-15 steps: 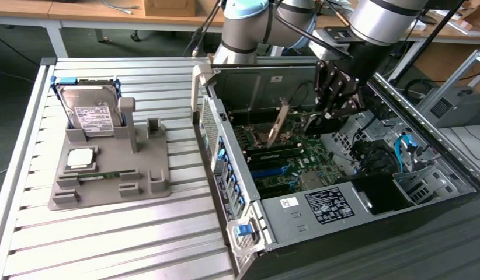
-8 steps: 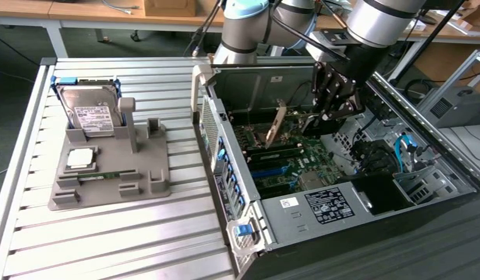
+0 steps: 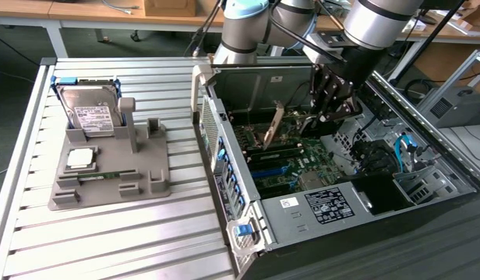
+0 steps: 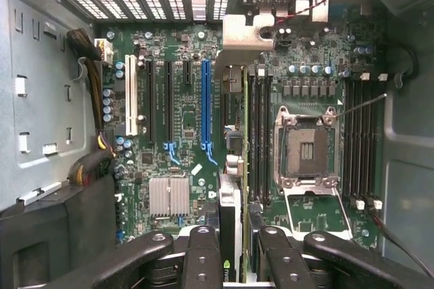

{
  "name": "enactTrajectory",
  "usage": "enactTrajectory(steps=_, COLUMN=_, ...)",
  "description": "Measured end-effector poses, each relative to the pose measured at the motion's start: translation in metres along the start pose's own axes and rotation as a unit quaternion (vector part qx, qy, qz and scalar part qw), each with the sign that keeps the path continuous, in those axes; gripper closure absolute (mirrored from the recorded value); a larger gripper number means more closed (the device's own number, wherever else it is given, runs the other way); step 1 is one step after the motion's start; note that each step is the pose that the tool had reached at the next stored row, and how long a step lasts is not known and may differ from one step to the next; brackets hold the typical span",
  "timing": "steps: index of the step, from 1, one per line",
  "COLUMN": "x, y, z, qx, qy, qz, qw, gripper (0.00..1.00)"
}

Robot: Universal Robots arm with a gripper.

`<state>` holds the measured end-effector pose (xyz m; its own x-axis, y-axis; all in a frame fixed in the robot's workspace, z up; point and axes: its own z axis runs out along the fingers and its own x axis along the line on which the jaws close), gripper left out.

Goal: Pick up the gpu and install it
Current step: 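Insert the gpu into the slot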

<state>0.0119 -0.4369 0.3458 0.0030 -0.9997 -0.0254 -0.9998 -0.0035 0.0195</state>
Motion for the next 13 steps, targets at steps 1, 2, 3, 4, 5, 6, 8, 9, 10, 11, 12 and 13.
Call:
enactTrajectory(steps=1, x=0.0, y=0.0004, z=0.0003, qx=0.0, qy=0.0, qz=0.0, qw=1.0, gripper=0.73)
enactTrajectory(steps=2, x=0.0, y=0.0009, z=0.0007, qx=0.0, qy=0.0, qz=0.0, qw=1.0, gripper=0.73)
enactTrajectory(steps=3, x=0.0001, y=0.0015, z=0.0011, qx=0.0, qy=0.0001, qz=0.0, qw=1.0, gripper=0.73)
enactTrajectory(steps=4, x=0.0001, y=0.0021, z=0.0014, qx=0.0, qy=0.0, qz=0.0, qw=1.0, gripper=0.73)
enactTrajectory(steps=5, x=0.0001, y=0.003, z=0.002, qx=0.0, qy=0.0, qz=0.0, qw=1.0, gripper=0.73)
enactTrajectory(steps=6, x=0.0002, y=0.0037, z=0.0025, qx=0.0, qy=0.0, qz=0.0, qw=1.0, gripper=0.73)
enactTrajectory(steps=8, x=0.0002, y=0.0046, z=0.0034, qx=0.0, qy=0.0, qz=0.0, qw=1.0, gripper=0.73)
enactTrajectory(steps=9, x=0.0003, y=0.0052, z=0.0045, qx=0.0, qy=0.0, qz=0.0, qw=1.0, gripper=0.73)
enactTrajectory(steps=10, x=0.0003, y=0.0055, z=0.005, qx=0.0, qy=0.0, qz=0.0, qw=1.0, gripper=0.73)
enactTrajectory(steps=11, x=0.0003, y=0.0059, z=0.0056, qx=0.0, qy=0.0, qz=0.0, qw=1.0, gripper=0.73)
enactTrajectory(steps=12, x=0.0003, y=0.0066, z=0.0064, qx=0.0, qy=0.0, qz=0.0, qw=1.0, gripper=0.73)
enactTrajectory(steps=13, x=0.0004, y=0.0072, z=0.0068, qx=0.0, qy=0.0, qz=0.0, qw=1.0, gripper=0.73)
